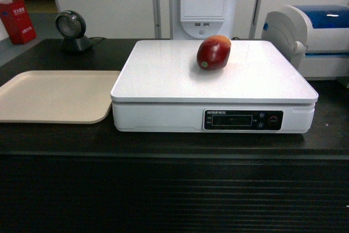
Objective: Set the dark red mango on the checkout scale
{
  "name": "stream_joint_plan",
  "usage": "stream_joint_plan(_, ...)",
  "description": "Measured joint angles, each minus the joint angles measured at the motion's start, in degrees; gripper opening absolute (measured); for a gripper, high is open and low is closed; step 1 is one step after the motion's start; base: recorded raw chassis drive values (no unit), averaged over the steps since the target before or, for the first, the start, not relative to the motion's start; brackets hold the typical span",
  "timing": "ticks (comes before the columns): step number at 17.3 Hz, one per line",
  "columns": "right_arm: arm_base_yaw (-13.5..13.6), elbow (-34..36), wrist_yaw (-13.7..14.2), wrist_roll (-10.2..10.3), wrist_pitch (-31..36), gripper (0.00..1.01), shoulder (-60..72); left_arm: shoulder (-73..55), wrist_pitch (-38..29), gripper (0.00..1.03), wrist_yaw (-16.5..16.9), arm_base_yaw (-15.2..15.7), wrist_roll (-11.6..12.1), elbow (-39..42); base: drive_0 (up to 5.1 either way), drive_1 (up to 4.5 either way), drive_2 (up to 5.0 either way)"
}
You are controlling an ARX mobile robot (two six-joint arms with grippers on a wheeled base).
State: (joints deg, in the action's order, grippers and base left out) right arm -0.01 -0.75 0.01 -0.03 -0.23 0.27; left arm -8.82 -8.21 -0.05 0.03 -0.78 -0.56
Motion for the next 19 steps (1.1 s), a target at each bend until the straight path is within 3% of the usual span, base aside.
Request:
stream_joint_plan(1,0.0,0.0,0.0,0.0,0.0,0.98,0.0,6.2,8.6,0.02,0.2,0.0,0.0,0.0,0.0,0.00,0.0)
stream_joint_plan(5,0.0,0.0,0.0,0.0,0.0,0.98,0.0,8.4,8.3,0.02,0.0,0.0,0.0,0.0,0.0,0.00,0.0)
stream_joint_plan(12,0.0,0.0,0.0,0.0,0.0,0.98,0.0,8.4,8.4,0.78,0.0,0.0,0.0,0.0,0.0,0.00,0.0)
stream_joint_plan(13,0.0,0.0,0.0,0.0,0.0,0.98,0.0,8.4,8.4,0.96,0.0,0.0,0.0,0.0,0.0,0.00,0.0)
stream_joint_plan(14,0.0,0.0,0.0,0.0,0.0,0.98,0.0,8.4,8.4,0.99,0.0,0.0,0.1,0.0,0.0,0.00,0.0)
stream_joint_plan(19,0.0,0.0,0.0,0.0,0.0,0.98,0.0,8.4,8.4,0.98,0.0,0.0,0.2,0.0,0.0,0.00,0.0)
